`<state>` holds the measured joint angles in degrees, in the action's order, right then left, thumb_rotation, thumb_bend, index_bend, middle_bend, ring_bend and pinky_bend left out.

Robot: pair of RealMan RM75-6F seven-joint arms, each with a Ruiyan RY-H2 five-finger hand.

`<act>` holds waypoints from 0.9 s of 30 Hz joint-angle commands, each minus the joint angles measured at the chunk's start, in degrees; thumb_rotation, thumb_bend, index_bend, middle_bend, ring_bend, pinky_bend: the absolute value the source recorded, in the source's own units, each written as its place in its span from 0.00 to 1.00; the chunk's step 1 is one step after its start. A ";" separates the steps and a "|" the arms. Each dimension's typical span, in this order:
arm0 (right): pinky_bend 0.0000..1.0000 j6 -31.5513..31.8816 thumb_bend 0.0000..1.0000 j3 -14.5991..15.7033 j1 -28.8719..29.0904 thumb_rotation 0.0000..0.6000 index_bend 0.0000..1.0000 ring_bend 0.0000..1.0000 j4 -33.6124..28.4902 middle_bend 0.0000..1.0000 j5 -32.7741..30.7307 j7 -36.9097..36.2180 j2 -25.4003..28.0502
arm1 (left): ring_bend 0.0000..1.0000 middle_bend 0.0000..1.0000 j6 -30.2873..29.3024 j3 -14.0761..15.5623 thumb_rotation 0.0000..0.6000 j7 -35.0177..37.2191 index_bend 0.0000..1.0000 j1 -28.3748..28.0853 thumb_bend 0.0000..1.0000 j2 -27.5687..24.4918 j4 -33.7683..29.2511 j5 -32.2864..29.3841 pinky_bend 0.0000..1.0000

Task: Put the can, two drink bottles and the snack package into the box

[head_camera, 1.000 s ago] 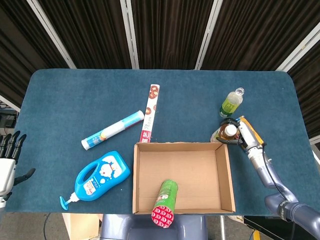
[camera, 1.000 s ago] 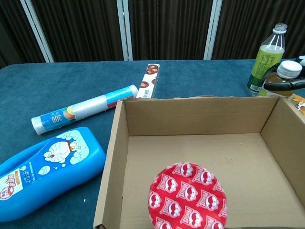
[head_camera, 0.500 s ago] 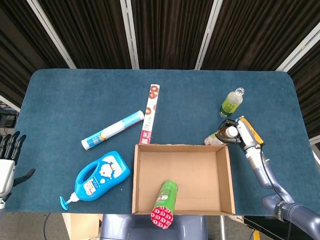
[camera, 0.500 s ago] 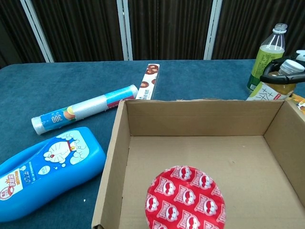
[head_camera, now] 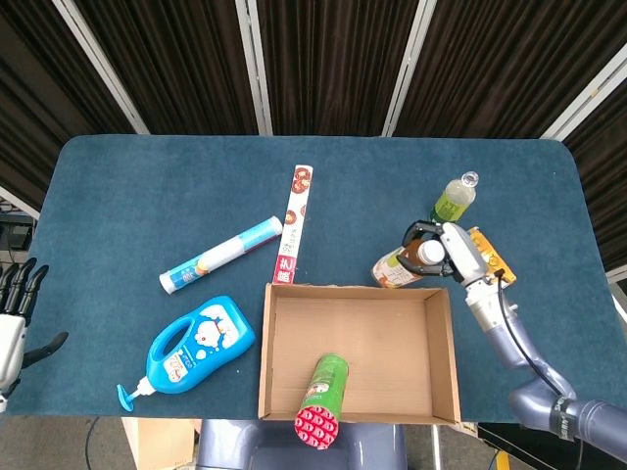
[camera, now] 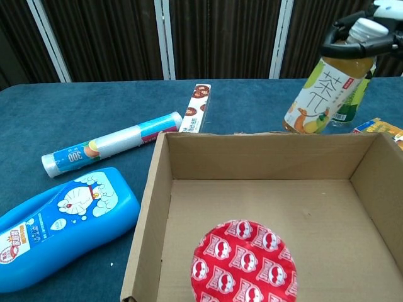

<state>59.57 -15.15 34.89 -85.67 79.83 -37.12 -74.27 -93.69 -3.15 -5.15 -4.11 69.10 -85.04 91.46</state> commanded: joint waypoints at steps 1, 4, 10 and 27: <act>0.81 1.67 0.42 -2.61 0.43 1.00 0.72 0.59 -9.06 0.62 -1.79 7.29 4.60 | 0.00 0.00 -0.39 0.03 1.00 0.29 0.00 0.12 0.09 -0.14 -0.02 0.30 0.05; 0.81 2.98 0.42 -3.85 0.48 1.00 0.72 0.59 -13.92 0.62 -2.64 11.34 6.24 | 0.00 0.00 -1.01 0.04 1.00 0.69 0.00 0.29 0.09 -0.27 0.01 0.72 0.05; 0.81 6.04 0.42 -5.26 -0.63 1.00 0.72 0.59 -24.23 0.62 -4.83 18.62 9.32 | 0.00 0.00 -2.60 0.41 1.00 1.58 0.00 0.75 0.09 -0.47 0.21 2.25 0.05; 0.50 15.17 0.13 4.00 -9.83 1.00 0.12 0.28 -33.12 0.23 -5.14 31.57 7.41 | 0.00 0.00 -3.32 1.58 1.00 3.72 0.00 0.78 0.09 -1.16 0.20 4.99 0.05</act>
<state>74.93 -12.56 25.87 -118.51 73.49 -6.15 -66.55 -96.89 -1.60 -1.52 -3.38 67.97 -84.88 96.37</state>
